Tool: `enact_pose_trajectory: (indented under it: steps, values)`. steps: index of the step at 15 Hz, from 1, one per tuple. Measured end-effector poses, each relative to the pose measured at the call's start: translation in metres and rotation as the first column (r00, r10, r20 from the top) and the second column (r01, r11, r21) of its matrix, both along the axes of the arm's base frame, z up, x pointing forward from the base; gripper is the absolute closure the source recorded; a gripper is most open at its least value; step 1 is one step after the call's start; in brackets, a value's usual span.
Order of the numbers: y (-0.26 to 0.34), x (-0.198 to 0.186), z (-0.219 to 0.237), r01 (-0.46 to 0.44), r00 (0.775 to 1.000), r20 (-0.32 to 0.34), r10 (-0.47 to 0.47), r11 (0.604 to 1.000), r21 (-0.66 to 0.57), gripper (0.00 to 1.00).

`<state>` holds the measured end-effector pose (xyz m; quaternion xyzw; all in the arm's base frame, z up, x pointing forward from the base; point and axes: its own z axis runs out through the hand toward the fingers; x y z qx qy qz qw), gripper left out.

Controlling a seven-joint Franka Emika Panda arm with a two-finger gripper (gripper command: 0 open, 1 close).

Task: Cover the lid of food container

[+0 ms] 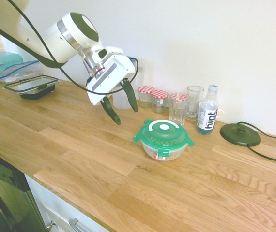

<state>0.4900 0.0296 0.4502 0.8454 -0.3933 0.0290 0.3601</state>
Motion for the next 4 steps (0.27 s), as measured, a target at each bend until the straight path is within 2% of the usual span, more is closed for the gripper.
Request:
enact_pose_trajectory:
  steps: [4]
  values:
    - [0.016,-0.066,0.013,-0.007,0.999,0.044,-0.004,0.969,0.249,0.0]
